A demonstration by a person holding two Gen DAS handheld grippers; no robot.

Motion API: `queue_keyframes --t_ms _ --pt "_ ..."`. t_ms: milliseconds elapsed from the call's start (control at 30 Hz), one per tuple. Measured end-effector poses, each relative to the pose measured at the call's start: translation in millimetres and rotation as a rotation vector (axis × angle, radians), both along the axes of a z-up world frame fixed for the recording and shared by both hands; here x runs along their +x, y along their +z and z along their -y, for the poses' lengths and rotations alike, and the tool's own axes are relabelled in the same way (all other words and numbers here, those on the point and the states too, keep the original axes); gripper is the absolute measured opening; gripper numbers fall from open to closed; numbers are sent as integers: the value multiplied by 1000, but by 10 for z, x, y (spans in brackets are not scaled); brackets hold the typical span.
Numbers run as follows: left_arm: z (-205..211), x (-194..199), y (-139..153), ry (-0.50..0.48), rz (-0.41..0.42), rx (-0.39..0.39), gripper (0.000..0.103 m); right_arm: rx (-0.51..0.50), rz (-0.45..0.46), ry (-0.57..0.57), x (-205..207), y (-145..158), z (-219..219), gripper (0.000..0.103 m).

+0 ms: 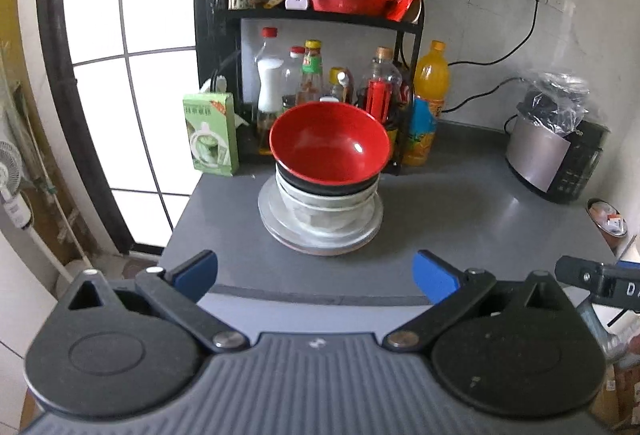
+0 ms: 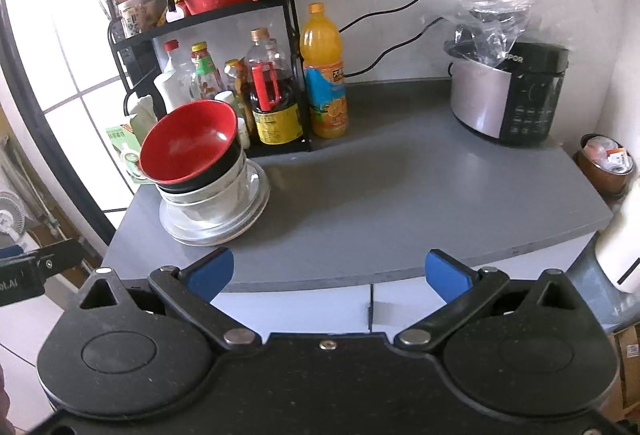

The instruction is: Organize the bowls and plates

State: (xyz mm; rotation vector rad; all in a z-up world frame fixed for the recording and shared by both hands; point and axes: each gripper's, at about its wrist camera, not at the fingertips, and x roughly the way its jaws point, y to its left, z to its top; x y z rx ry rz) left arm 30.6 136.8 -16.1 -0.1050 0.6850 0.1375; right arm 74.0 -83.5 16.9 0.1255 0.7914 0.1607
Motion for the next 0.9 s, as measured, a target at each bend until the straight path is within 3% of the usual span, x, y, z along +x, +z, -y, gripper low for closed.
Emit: queue_keyframes --t_ms 333,900 --pt "117 -42 -35 -30 -13 9 103 52 -67 -14 -69 -70 118 103" --pt "104 -40 -17 -38 6 31 103 43 -25 -41 -78 -84 107 103"
